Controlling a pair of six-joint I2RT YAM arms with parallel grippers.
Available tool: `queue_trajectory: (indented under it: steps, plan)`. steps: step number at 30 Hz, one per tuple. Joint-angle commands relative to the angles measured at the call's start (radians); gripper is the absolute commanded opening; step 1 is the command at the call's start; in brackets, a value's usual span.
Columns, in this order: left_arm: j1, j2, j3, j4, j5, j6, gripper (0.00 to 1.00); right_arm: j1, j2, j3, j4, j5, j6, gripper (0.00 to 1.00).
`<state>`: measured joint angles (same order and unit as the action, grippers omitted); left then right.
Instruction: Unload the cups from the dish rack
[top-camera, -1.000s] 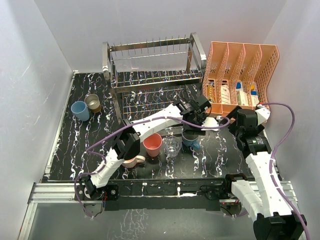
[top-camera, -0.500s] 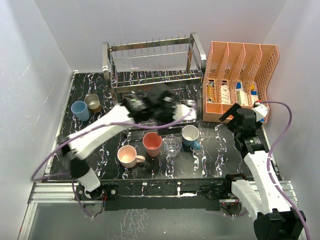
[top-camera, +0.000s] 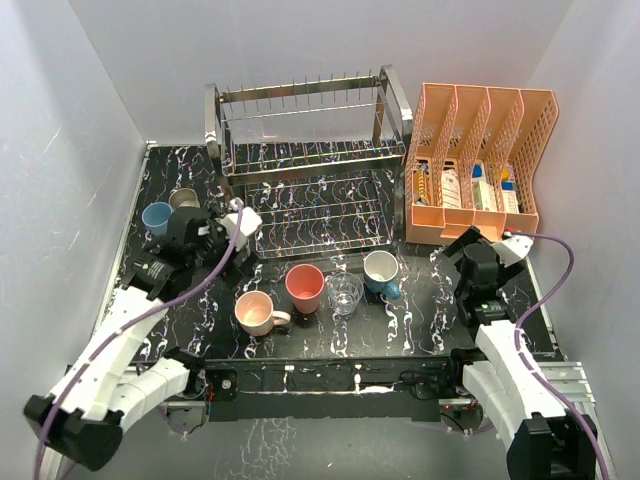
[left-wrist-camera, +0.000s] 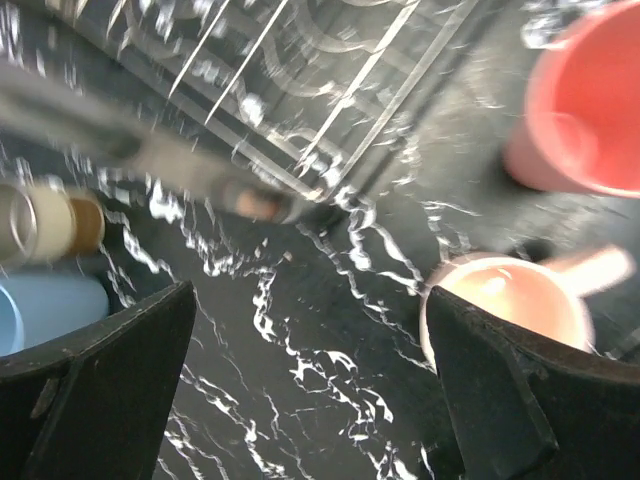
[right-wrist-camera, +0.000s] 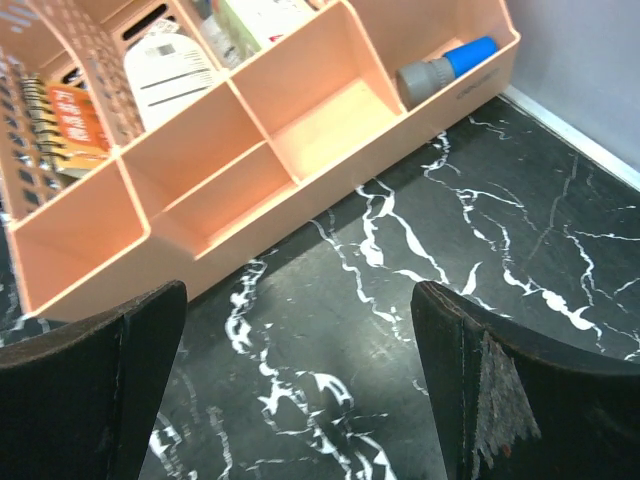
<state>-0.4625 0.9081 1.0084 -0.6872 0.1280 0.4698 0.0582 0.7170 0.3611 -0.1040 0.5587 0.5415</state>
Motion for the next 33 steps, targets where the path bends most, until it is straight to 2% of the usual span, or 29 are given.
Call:
queue_trajectory:
  steps: [1,2,6,12,15,21,24,33]
  plan:
    - [0.300,0.071,-0.147,0.261,0.049,-0.093,0.97,0.000,0.022,-0.107,0.336,0.133,-0.108,0.98]
    - [0.384,0.100,-0.163,0.293,0.089,-0.127,0.97,0.000,0.040,-0.119,0.366,0.144,-0.122,0.98]
    - [0.501,0.151,-0.252,0.453,0.128,-0.243,0.97,0.001,0.145,-0.145,0.469,0.146,-0.131,0.98]
    - [0.526,0.138,-0.429,0.715,0.016,-0.320,0.97,0.002,0.287,-0.159,0.582,0.153,-0.095,0.98]
    - [0.527,0.149,-0.495,0.840,0.024,-0.361,0.97,0.002,0.343,-0.165,0.622,0.162,-0.081,0.98]
    - [0.529,0.229,-0.676,1.241,0.032,-0.426,0.97,0.001,0.434,-0.151,0.694,0.169,-0.094,0.98]
    - [0.536,0.274,-0.717,1.387,0.039,-0.477,0.97,0.001,0.483,-0.136,0.732,0.164,-0.114,0.98]
    - [0.535,0.452,-0.699,1.471,0.042,-0.511,0.97,0.000,0.596,-0.112,0.859,0.112,-0.175,0.98]
